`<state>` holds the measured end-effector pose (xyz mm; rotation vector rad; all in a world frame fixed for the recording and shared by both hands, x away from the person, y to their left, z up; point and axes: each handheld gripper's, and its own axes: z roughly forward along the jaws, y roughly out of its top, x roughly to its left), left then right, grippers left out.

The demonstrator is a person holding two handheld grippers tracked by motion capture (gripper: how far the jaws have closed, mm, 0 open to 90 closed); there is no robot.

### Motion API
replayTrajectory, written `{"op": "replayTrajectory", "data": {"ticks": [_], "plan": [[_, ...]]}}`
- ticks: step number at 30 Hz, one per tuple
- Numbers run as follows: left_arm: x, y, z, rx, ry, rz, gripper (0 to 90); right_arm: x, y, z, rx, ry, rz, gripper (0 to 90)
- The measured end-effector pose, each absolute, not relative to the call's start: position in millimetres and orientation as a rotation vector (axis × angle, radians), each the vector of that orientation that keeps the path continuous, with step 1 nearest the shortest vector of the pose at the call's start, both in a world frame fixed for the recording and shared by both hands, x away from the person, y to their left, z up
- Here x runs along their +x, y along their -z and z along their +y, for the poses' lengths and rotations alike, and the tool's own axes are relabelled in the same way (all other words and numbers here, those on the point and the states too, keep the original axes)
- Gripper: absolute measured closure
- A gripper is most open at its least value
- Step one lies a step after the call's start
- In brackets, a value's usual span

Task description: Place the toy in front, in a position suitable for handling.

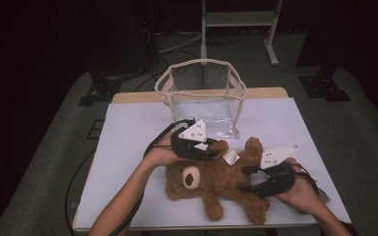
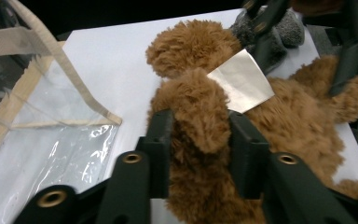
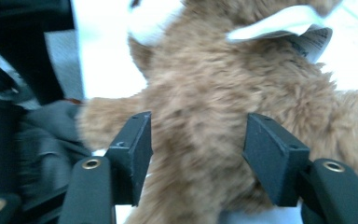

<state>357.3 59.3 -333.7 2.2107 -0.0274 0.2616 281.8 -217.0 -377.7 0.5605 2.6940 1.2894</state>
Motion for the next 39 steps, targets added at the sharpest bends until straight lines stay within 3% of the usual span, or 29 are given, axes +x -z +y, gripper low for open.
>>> {"op": "replayTrajectory", "data": {"ticks": [6, 15, 21, 31, 36, 39], "plan": [[355, 342, 87, 2.188, -0.230, -0.013, 48.8, 295, 387, -213, 0.598, -1.318, 2.647, 38.4], [335, 370, 123, 2.176, -0.265, 0.004, 21.0, 305, 394, -218, 0.645, -1.327, 2.635, 37.2], [333, 389, 130, 2.198, -0.290, 0.031, 11.5, 309, 394, -220, 0.663, -1.337, 2.629, 36.3], [332, 403, 127, 2.148, -0.337, 0.056, 8.1, 311, 400, -230, 0.702, -1.366, 2.671, 34.2], [327, 403, 125, 2.153, -0.359, 0.046, 24.0, 315, 406, -228, 0.723, -1.413, 2.692, 34.9], [326, 400, 126, 2.153, -0.355, 0.060, 31.5, 317, 407, -227, 0.763, -1.440, 2.696, 43.9]]}}
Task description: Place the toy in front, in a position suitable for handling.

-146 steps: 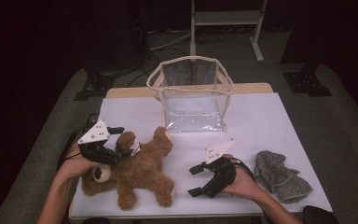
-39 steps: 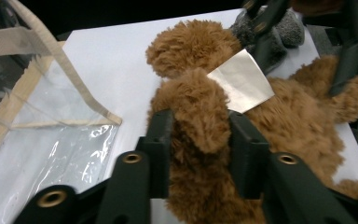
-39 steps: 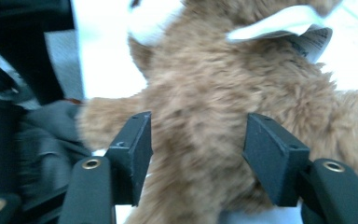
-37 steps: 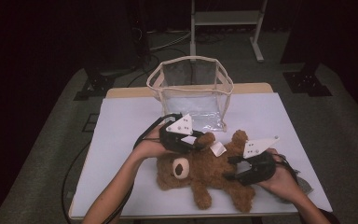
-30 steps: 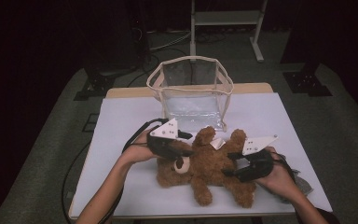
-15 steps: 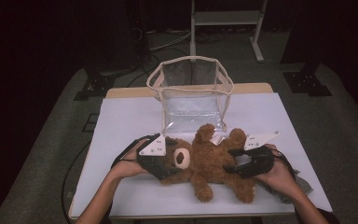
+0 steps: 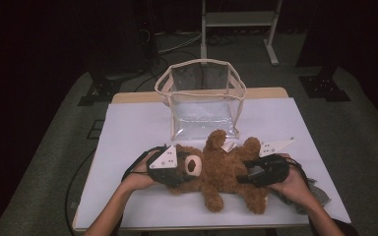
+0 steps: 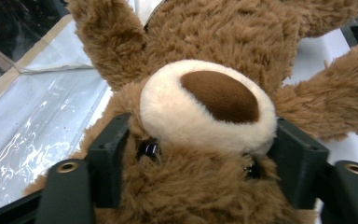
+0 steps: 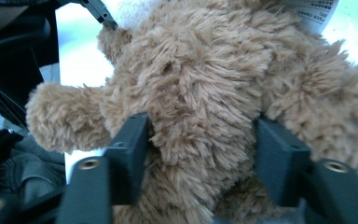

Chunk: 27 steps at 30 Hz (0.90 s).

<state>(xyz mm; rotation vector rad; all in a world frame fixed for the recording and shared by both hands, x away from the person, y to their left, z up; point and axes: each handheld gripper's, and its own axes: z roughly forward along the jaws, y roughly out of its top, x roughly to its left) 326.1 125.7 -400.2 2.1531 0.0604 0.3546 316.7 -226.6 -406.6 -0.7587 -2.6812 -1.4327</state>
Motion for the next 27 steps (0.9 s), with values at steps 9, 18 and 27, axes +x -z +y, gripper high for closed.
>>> {"op": "replayTrajectory", "data": {"ticks": [9, 18, 27], "plan": [[324, 389, 130, 2.137, -0.272, 0.067, 35.0, 317, 396, -225, -0.703, 1.399, -2.623, 63.4], [312, 374, 140, 2.120, -0.181, 0.045, 35.7, 306, 392, -218, -0.627, 1.338, -2.618, 64.1], [309, 390, 146, 2.159, -0.273, 0.127, 29.4, 308, 388, -224, -0.646, 1.388, -2.688, 49.7]]}}
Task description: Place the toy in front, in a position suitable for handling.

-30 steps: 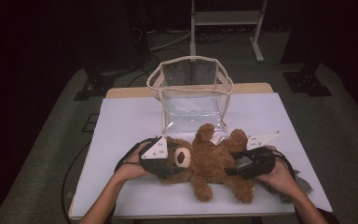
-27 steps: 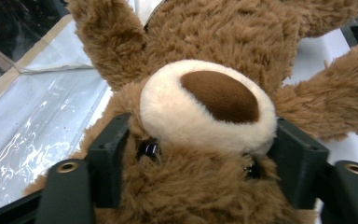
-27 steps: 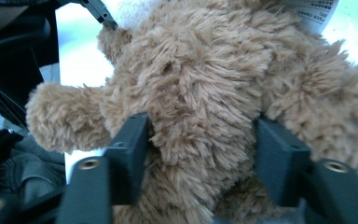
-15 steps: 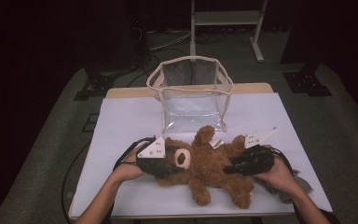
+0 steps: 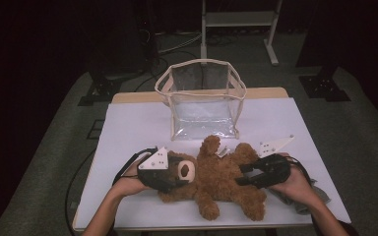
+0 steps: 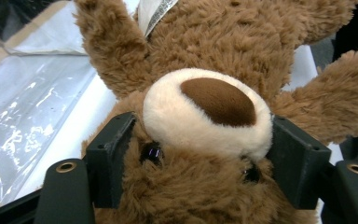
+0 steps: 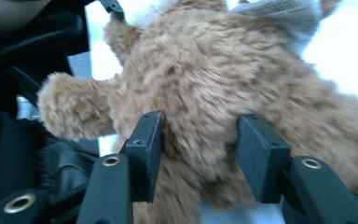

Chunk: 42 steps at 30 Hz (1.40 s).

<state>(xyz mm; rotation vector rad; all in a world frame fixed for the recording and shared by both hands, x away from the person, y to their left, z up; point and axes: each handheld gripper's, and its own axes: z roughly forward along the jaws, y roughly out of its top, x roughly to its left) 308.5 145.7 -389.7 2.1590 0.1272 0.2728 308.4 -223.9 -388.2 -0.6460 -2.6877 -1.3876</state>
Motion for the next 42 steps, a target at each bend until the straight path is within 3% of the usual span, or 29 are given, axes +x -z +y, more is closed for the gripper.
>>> {"op": "replayTrajectory", "data": {"ticks": [6, 11, 17, 22, 26, 34, 42], "plan": [[304, 391, 146, 2.171, -0.314, 0.111, 26.8, 301, 381, -274, -0.865, 1.406, -2.782, 42.8], [304, 391, 145, 2.175, -0.324, 0.113, 24.8, 299, 396, -318, -1.131, 1.361, -2.811, 39.4], [305, 392, 144, 2.168, -0.320, 0.125, 23.4, 299, 424, -343, -1.272, 1.247, -2.826, 43.9], [305, 393, 145, 2.161, -0.311, 0.140, 23.6, 299, 448, -339, -1.286, 1.190, -2.853, 58.5], [306, 393, 145, 2.159, -0.308, 0.151, 23.5, 301, 446, -343, -1.328, 1.178, -2.816, 75.1], [309, 393, 141, 2.164, -0.306, 0.169, 23.7, 298, 413, -331, -1.175, 1.362, -2.690, 77.1], [308, 391, 132, 2.192, -0.328, 0.166, 24.3, 292, 348, -255, -0.739, 1.465, -2.766, 77.0]]}}
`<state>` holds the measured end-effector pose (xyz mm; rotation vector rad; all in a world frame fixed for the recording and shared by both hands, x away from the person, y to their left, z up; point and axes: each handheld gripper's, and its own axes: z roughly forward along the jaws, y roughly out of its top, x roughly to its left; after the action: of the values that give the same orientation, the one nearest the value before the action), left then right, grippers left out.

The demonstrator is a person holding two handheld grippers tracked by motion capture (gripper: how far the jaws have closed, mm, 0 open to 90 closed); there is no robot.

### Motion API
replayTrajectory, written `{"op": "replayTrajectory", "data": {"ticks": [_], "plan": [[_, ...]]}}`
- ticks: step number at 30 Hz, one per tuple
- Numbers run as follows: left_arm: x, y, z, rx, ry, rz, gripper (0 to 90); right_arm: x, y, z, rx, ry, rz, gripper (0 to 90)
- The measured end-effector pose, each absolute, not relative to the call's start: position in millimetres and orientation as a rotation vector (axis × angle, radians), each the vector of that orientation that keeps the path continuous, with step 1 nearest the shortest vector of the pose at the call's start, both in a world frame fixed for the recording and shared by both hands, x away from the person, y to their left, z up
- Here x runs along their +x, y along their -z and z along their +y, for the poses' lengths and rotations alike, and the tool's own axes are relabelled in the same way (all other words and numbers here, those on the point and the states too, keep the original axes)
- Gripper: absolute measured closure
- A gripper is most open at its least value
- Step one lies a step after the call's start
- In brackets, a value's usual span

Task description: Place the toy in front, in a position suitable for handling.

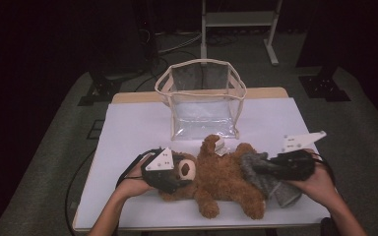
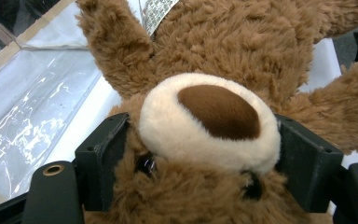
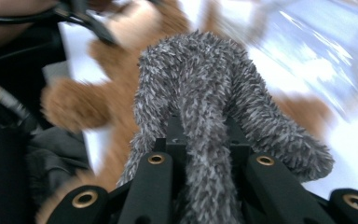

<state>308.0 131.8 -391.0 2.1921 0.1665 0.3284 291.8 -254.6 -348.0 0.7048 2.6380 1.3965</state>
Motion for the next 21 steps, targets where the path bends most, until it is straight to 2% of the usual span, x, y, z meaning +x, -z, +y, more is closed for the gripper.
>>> {"op": "replayTrajectory", "data": {"ticks": [5, 11, 15, 19, 21], "plan": [[307, 391, 130, 2.197, -0.332, 0.161, 24.6, 301, 335, -189, 0.504, -1.349, 2.738, 76.9], [307, 391, 134, 2.202, -0.337, 0.157, 24.4, 318, 349, -133, 0.393, -1.227, 2.825, 76.8], [307, 388, 141, 2.182, -0.323, 0.157, 24.4, 317, 353, -138, 0.392, -1.194, 2.813, 76.9], [303, 382, 145, 2.182, -0.333, 0.140, 24.9, 315, 360, -162, 0.467, -1.262, 2.805, 77.1], [302, 379, 149, 2.174, -0.329, 0.145, 29.9, 314, 361, -165, 0.479, -1.272, 2.802, 77.1]]}}
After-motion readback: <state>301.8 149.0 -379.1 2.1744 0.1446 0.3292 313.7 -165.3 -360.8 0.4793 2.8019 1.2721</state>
